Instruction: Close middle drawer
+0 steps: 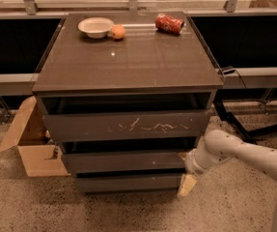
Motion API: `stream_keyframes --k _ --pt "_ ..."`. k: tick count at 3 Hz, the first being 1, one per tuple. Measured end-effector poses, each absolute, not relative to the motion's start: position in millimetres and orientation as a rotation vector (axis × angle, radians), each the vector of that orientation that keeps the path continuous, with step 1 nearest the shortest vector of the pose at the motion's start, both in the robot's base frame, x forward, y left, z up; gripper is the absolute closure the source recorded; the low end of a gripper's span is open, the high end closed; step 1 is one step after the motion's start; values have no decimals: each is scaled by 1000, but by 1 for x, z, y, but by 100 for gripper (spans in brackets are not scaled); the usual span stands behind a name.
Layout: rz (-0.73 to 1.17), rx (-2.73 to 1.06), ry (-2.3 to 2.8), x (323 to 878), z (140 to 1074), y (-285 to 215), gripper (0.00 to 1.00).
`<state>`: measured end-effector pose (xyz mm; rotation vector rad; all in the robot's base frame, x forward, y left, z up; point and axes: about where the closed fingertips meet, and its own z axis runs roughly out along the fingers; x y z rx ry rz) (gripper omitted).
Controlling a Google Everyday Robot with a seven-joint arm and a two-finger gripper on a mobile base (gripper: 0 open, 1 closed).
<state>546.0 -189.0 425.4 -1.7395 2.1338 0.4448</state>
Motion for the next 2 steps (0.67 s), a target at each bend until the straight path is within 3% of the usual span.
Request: stream_keyframes --k 2 --pt "546 -1783 2016 492 455 -206 0"
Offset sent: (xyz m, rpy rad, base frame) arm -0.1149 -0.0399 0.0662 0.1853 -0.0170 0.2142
